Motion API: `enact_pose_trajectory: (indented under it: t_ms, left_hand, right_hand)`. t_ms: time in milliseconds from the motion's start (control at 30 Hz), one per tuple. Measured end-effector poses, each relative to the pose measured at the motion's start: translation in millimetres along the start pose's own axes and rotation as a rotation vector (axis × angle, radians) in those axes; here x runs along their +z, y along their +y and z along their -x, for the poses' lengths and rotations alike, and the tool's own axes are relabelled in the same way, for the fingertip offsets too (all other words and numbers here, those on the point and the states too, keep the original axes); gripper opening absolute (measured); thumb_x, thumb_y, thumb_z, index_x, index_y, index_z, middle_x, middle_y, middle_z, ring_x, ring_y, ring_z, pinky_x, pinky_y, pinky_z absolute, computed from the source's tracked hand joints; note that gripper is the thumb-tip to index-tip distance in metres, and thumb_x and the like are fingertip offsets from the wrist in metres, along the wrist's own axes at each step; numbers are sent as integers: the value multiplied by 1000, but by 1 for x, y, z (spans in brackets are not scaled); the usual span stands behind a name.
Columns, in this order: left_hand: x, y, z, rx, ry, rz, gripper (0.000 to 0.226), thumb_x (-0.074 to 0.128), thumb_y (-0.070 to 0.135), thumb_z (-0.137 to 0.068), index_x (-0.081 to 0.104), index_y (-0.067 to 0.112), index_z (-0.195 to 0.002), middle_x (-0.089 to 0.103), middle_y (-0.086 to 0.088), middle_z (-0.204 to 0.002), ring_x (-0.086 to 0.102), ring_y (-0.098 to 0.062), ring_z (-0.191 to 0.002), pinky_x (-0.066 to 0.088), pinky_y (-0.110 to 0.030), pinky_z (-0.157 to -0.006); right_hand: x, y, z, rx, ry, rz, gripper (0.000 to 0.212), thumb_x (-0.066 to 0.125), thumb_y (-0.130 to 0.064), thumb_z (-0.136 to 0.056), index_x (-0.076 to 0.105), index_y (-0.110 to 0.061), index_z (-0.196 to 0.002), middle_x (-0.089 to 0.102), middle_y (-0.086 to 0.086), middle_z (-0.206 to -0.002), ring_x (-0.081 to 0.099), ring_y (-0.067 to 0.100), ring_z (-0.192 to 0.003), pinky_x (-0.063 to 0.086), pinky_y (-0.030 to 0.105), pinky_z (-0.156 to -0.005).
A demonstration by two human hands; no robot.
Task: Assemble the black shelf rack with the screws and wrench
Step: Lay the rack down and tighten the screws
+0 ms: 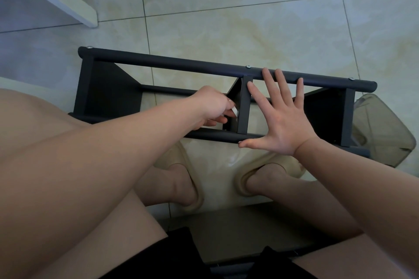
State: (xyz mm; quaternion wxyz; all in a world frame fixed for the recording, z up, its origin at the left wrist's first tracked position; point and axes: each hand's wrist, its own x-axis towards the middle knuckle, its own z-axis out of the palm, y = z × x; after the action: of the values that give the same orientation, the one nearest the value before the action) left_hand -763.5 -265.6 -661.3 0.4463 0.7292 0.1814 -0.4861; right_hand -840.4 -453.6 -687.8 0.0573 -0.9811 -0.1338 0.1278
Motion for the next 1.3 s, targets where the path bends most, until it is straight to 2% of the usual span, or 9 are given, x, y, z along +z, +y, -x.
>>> enact_pose_trajectory:
  t_ms: [367,533,700,767,900,1067,1300]
  left_hand:
    - [3,0,-1,2,5,66,16,53,23,-101,65,16,-108,75,3,-85,67,-11,-74,52,-28,-78]
    - [4,-3,-2,-24,-23,48,13,51,20,-102,61,16,-97,73,2,-78,65,-9,-70,50,-23,-69]
    - [3,-1,-2,-39,-60,18,12,46,20,-105,57,16,-106,71,3,-80,62,-7,-74,47,-23,-69]
    - [3,-1,-3,-39,-62,-22,15,45,19,-105,59,15,-110,69,3,-83,60,-8,-78,46,-23,-71]
    - [0,-1,-5,-20,-51,-134,16,47,18,-104,62,14,-100,68,1,-95,59,-13,-91,44,-25,-75]
    - [-11,-3,-5,30,-124,-264,25,46,15,-105,62,19,-86,67,4,-90,59,-13,-95,44,-25,-73]
    - [-18,-7,-6,105,-184,-449,21,51,12,-102,70,17,-94,72,2,-98,61,-11,-93,47,-27,-77]
  right_hand:
    - [1,0,0,-2,4,-15,129,40,-101,-64,10,-25,-164,-6,12,-170,-11,36,-156,-9,71,-117]
    - [0,0,0,-3,7,-15,129,40,-100,-64,12,-24,-163,-4,13,-170,-9,37,-156,-8,72,-117]
    - [0,0,0,-3,0,-9,129,38,-101,-64,12,-24,-164,-5,13,-170,-10,36,-156,-8,72,-117]
    - [0,0,0,-1,-6,-4,129,37,-101,-64,10,-24,-164,-6,12,-170,-11,36,-156,-8,72,-117]
    - [0,0,0,0,-6,-7,129,38,-101,-64,10,-25,-164,-6,12,-170,-11,36,-156,-9,71,-117]
    - [-1,0,0,4,-4,-13,129,40,-100,-63,10,-25,-164,-6,12,-170,-10,36,-156,-9,71,-117]
    - [-2,-1,0,1,-2,-13,128,38,-100,-64,11,-24,-164,-5,12,-170,-10,36,-156,-8,72,-117]
